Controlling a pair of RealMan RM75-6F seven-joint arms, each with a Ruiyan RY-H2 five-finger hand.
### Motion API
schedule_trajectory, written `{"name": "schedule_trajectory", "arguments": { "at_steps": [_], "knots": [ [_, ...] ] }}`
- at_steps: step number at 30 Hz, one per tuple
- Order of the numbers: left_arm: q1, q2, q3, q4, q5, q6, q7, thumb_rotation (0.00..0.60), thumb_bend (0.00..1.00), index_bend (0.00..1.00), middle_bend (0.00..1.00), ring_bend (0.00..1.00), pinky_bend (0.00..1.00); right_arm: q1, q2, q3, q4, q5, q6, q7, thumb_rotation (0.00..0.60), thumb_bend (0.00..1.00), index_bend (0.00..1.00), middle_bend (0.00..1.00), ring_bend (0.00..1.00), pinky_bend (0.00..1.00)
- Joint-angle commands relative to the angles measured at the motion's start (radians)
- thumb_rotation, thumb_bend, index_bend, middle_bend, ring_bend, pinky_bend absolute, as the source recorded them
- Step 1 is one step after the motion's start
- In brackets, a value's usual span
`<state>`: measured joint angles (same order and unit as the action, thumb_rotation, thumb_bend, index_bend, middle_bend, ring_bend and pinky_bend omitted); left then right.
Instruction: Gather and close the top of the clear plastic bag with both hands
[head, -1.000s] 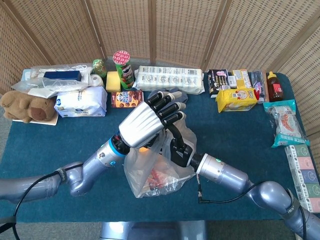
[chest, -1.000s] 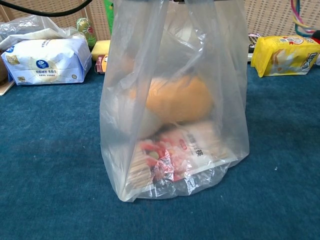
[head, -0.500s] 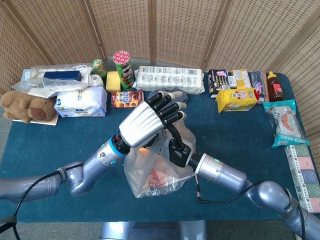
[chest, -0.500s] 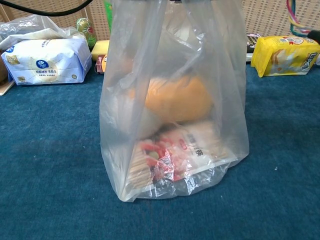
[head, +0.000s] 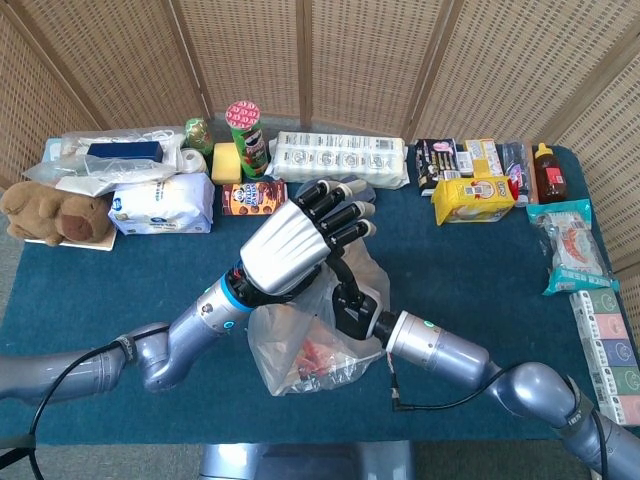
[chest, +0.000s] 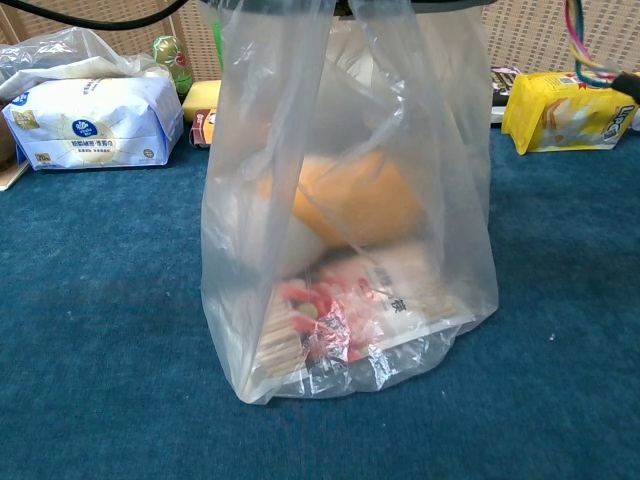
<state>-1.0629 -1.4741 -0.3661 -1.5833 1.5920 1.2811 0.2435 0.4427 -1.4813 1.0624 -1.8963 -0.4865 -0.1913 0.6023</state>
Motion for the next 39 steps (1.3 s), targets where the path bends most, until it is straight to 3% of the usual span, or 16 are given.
{"name": "schedule_trajectory", "arguments": {
  "at_steps": [1, 21, 39],
  "knots": [
    [0.001, 0.0, 0.001, 0.0, -0.001, -0.001, 0.001, 0.6, 0.18, 0.37, 0.35, 0.19, 0.3, 0.0, 0.001, -0.001, -0.002, 0.0, 0.0, 0.001, 0.122, 0.17, 0.38, 0.4, 0.3, 0.12],
    [0.022, 0.02, 0.014, -0.007, -0.006, 0.004, -0.005, 0.6, 0.18, 0.34, 0.34, 0.18, 0.3, 0.009, 0.018, -0.023, -0.015, 0.002, 0.013, 0.014, 0.125, 0.18, 0.48, 0.51, 0.39, 0.21],
    [0.064, 0.101, 0.037, -0.063, -0.04, -0.034, 0.016, 0.6, 0.13, 0.24, 0.28, 0.14, 0.29, 0.004, 0.065, -0.021, 0.003, 0.018, 0.031, 0.057, 0.125, 0.19, 0.51, 0.57, 0.45, 0.26]
  ]
}}
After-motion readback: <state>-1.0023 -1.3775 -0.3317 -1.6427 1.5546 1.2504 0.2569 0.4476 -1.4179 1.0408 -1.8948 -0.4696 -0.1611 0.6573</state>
